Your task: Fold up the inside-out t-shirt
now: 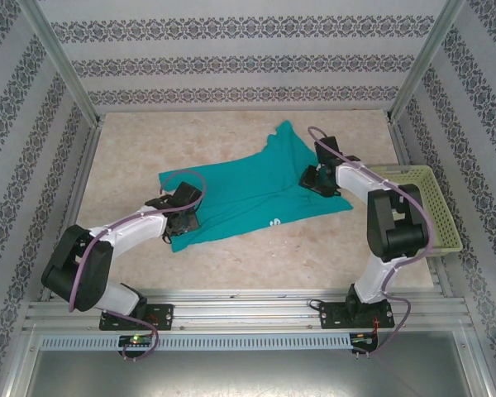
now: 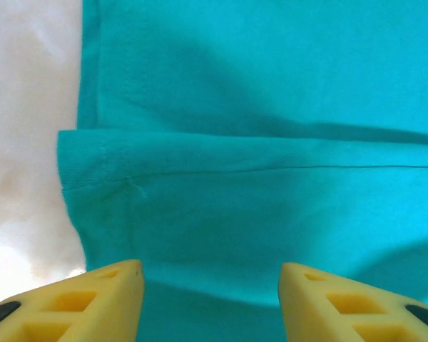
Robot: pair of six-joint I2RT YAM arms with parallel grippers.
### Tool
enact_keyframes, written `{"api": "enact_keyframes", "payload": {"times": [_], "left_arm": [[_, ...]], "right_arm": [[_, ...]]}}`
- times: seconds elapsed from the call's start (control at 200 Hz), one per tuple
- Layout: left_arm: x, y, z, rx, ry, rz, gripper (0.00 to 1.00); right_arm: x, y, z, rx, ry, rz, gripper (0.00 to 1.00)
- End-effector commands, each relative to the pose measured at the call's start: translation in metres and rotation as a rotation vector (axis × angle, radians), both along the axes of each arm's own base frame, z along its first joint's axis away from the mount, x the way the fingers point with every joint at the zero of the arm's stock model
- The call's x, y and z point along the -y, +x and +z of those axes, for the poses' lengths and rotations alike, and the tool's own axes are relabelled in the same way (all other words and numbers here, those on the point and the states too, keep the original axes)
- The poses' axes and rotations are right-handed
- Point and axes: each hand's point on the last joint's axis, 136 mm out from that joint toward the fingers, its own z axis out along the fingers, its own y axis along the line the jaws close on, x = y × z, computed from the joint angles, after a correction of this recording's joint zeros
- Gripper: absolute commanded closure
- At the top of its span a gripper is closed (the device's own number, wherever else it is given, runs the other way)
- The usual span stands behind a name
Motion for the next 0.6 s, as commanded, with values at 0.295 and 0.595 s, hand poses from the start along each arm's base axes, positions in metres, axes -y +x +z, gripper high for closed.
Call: {"api": "enact_keyframes", "payload": {"times": [0.295, 0.595], "left_arm": [[-0.026, -0.015, -0.02, -0.045, 0.095, 0.022, 0.47], [-0.041, -0.001, 0.013, 0.018, 0.122, 0.044, 0.44]], "right_arm": [[-0.023, 0.034, 0.023, 0.029, -0.038, 0.037, 0.84], [-0.024, 0.061, 0.031, 0.029, -0.071, 0.072, 0.52]]}}
